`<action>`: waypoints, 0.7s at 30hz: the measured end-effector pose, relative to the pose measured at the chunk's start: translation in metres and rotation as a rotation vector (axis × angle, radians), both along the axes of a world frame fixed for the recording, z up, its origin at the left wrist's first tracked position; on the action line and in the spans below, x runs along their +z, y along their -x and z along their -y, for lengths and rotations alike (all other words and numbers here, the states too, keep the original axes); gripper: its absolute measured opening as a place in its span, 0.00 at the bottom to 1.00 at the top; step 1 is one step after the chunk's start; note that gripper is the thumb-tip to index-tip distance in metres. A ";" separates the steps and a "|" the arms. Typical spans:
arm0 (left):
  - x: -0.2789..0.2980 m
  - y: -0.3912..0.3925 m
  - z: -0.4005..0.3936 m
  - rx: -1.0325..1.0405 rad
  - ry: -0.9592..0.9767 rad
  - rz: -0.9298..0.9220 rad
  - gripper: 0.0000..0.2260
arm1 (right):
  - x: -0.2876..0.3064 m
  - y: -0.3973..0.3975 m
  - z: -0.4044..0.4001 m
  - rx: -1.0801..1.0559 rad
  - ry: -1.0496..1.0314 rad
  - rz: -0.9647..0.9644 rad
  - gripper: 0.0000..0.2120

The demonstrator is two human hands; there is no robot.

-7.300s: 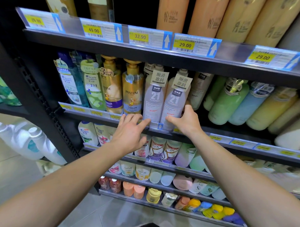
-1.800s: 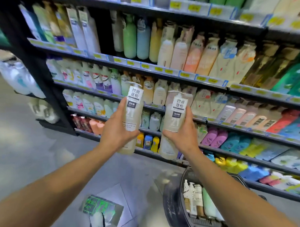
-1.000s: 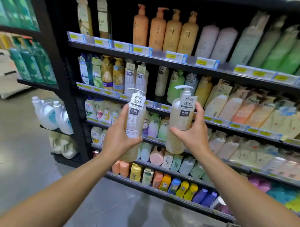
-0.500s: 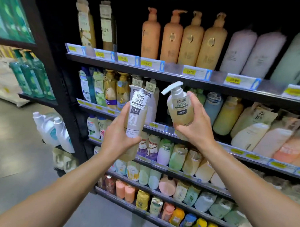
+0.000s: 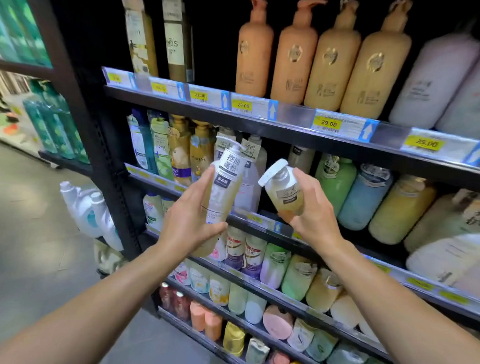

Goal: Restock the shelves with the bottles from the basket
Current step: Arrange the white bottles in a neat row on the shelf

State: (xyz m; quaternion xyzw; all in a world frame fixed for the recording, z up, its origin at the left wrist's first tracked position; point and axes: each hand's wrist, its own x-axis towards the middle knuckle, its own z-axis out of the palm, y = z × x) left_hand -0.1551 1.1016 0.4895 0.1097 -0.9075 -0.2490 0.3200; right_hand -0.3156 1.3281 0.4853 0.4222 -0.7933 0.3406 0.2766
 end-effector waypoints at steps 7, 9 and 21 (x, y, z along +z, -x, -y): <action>0.006 0.018 0.009 -0.060 0.062 0.033 0.56 | -0.013 0.014 0.011 -0.116 0.018 0.217 0.49; 0.006 0.021 0.011 -0.072 0.064 0.020 0.56 | -0.012 0.019 0.017 -0.185 0.048 0.320 0.47; -0.014 0.018 0.023 -0.080 0.017 -0.025 0.56 | -0.015 0.032 0.055 -0.380 0.211 0.541 0.33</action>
